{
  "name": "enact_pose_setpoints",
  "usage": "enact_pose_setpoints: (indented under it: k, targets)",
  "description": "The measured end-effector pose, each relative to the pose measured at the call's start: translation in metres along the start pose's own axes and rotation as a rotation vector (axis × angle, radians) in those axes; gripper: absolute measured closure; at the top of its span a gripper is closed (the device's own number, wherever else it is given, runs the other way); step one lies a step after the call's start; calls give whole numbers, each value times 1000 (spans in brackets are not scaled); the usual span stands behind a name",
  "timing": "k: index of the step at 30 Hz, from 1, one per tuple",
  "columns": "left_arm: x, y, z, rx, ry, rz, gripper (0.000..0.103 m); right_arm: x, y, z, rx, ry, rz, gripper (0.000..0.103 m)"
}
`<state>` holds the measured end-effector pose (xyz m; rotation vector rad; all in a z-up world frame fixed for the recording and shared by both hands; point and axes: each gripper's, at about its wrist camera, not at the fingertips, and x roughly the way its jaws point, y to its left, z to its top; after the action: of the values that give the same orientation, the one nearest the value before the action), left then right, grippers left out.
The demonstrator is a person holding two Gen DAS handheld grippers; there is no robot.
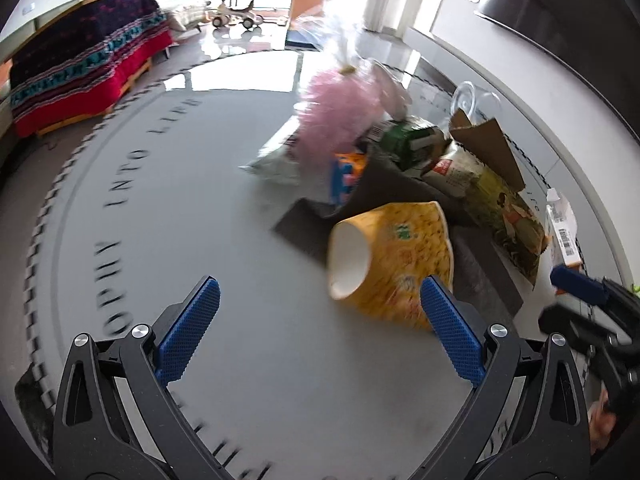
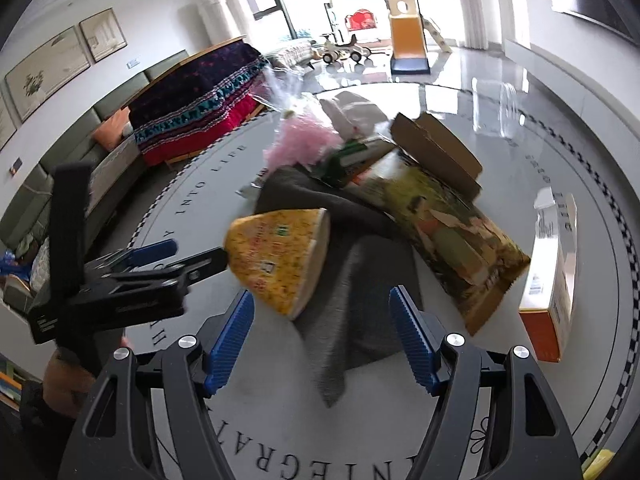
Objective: Collect trash
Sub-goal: 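Grasp the yellow corn cup with the left tool while the right tool grasps the grey felt mat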
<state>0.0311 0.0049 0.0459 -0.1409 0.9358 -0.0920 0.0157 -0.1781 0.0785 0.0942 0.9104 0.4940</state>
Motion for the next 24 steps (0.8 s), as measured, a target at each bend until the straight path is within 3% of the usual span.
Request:
enact_pose_setpoints:
  k: [1, 4, 7, 10, 12, 15, 18, 21, 24]
  targets:
    - [6, -3, 2, 4, 6, 0, 8, 1, -3, -1, 5, 3, 2, 31]
    - [23, -6, 6, 1, 32, -2, 28, 4, -6, -2, 9, 9, 3, 31]
    - [30, -5, 7, -15, 25, -45, 38, 8, -8, -1, 10, 15, 2, 31]
    - [28, -12, 8, 14, -6, -108, 68, 12, -10, -1, 15, 24, 1, 31]
    - [26, -16, 7, 41, -16, -110, 70, 17, -8, 1, 9, 34, 2, 31]
    - [17, -2, 4, -8, -28, -172, 74, 24, 0, 4, -26, 46, -6, 31]
    - [1, 10, 1, -16, -64, -177, 74, 36, 9, 5, -57, 75, -24, 38]
    - [-13, 23, -2, -25, -82, -156, 74, 55, 12, 4, -61, 141, -71, 51]
    - [-24, 36, -6, -37, -97, -136, 74, 64, 14, 1, -61, 159, -105, 80]
